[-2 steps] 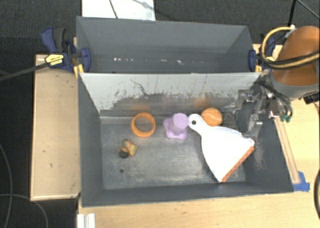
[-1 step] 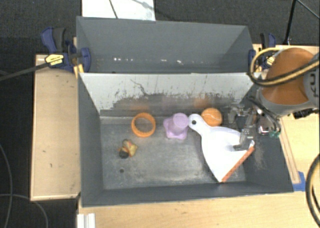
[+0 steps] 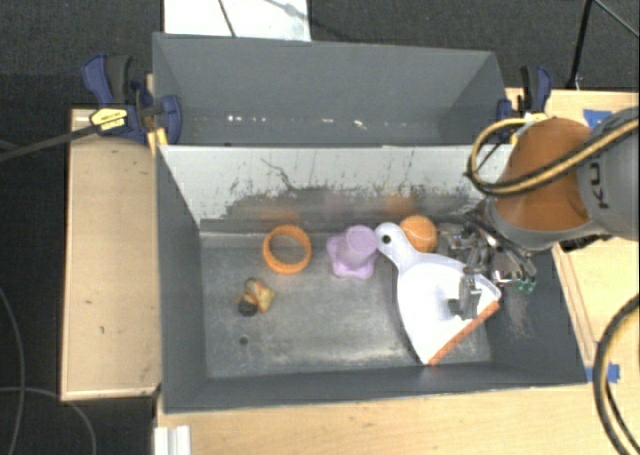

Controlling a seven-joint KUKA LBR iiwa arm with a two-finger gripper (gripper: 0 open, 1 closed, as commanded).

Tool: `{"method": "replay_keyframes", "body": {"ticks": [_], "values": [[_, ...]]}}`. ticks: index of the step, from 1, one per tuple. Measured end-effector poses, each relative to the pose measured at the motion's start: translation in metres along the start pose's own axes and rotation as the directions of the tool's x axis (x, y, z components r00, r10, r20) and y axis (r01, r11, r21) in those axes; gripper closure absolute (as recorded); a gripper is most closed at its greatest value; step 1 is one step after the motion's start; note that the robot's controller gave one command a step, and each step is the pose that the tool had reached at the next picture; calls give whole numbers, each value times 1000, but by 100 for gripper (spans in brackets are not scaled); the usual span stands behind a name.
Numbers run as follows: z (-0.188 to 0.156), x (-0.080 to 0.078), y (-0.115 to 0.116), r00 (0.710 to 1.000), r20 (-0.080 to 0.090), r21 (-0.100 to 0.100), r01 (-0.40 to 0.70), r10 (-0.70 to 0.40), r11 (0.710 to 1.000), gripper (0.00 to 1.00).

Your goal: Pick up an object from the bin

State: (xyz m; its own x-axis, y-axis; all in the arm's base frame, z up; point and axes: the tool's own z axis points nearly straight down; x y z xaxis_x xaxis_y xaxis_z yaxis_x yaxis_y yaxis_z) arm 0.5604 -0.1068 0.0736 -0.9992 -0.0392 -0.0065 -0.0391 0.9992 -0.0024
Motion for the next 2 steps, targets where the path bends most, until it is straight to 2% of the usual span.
{"method": "replay_keyframes", "body": {"ticks": [1, 2], "values": [[0, 39, -8, 1000, 16, 2, 18, -18, 1000, 100], [0, 39, -8, 1000, 16, 2, 19, -19, 1000, 100]]}}
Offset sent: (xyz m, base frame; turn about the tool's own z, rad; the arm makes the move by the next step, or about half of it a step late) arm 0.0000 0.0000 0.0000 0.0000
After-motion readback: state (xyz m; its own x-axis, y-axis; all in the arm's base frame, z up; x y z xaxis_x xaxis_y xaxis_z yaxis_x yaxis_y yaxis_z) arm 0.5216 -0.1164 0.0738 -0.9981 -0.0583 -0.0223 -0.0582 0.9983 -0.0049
